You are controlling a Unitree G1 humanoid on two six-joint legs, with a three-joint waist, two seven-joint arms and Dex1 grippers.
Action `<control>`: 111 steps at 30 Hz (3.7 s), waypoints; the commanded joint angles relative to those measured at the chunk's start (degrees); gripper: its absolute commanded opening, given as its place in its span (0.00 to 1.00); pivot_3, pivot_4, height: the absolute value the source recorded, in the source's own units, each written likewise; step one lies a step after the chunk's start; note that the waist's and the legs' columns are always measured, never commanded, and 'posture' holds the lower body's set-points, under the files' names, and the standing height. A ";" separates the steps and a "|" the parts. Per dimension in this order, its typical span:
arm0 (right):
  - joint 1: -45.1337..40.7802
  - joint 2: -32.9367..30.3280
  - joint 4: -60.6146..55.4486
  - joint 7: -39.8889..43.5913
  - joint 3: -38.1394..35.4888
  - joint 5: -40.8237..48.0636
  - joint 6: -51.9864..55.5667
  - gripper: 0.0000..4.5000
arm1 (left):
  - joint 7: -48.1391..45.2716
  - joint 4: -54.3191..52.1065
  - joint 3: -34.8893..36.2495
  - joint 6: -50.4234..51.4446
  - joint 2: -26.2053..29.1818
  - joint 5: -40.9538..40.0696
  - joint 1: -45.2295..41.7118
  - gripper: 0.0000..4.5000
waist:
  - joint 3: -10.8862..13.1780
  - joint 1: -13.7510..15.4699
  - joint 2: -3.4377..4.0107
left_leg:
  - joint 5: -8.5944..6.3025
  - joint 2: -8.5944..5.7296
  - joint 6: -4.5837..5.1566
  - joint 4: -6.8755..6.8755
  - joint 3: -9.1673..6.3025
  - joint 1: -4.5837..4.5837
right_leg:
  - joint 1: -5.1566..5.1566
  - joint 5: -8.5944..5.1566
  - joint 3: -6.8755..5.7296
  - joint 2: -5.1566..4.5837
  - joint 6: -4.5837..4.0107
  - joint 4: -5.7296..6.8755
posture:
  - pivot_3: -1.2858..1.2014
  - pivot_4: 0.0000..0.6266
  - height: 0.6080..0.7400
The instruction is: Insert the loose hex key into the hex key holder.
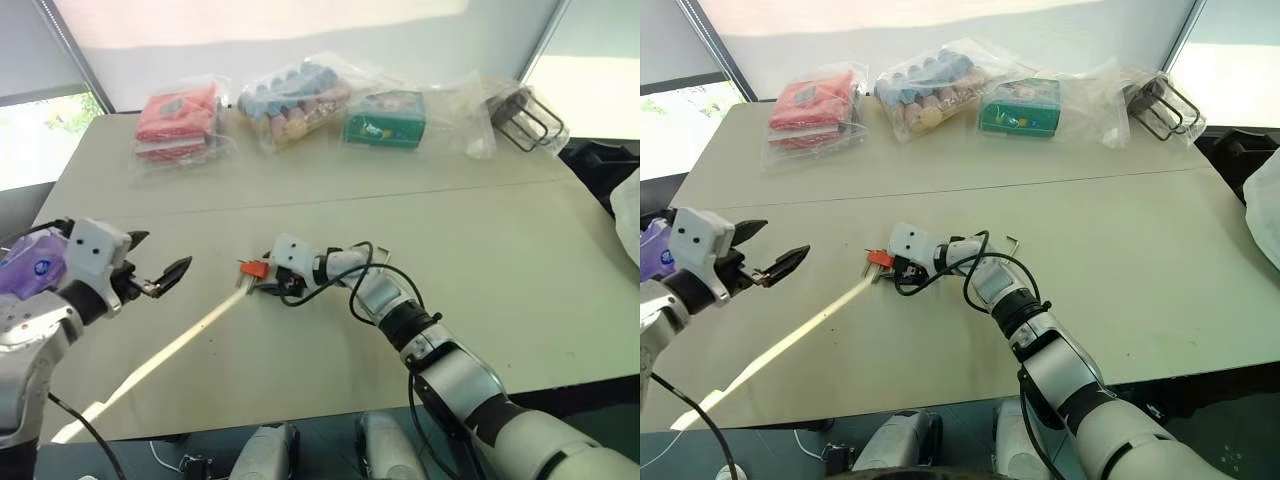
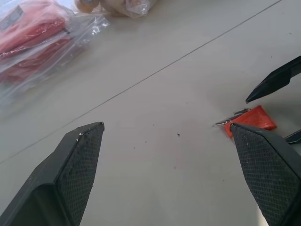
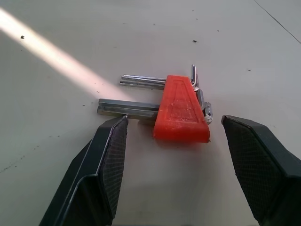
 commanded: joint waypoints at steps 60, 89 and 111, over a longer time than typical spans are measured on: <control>-3.24 -29.61 -26.79 -11.68 -4.14 -7.47 -48.01 0.22 | -14.57 17.50 -17.29 10.98 -12.20 -17.68 -39.51 0.80 | 0.05 -0.12 -0.09 | 0.05 -0.01 -0.07 0.13 0.06 -0.14 | -0.10 0.00 0.00 0.02 0.01 0.00 | 0.52 0.24 1.00; -3.05 -30.66 -26.35 -8.25 -5.22 -5.47 -37.85 0.99 | -14.78 17.05 -17.75 10.58 -11.73 -16.82 -39.26 0.00 | 0.05 -0.04 -0.09 | 0.05 -0.01 -0.07 0.14 0.06 -0.14 | -0.10 0.00 0.00 0.01 0.01 0.01 | 0.52 0.24 1.00; -0.86 -20.78 -53.52 -17.61 -28.65 21.33 92.49 0.99 | -11.79 13.80 -16.99 6.89 -11.03 -13.64 -38.33 0.00 | 0.04 0.67 -0.08 | 0.06 -0.13 -0.06 0.44 0.03 -0.96 | -1.03 0.01 0.01 -0.30 0.01 0.68 | 0.52 0.24 1.00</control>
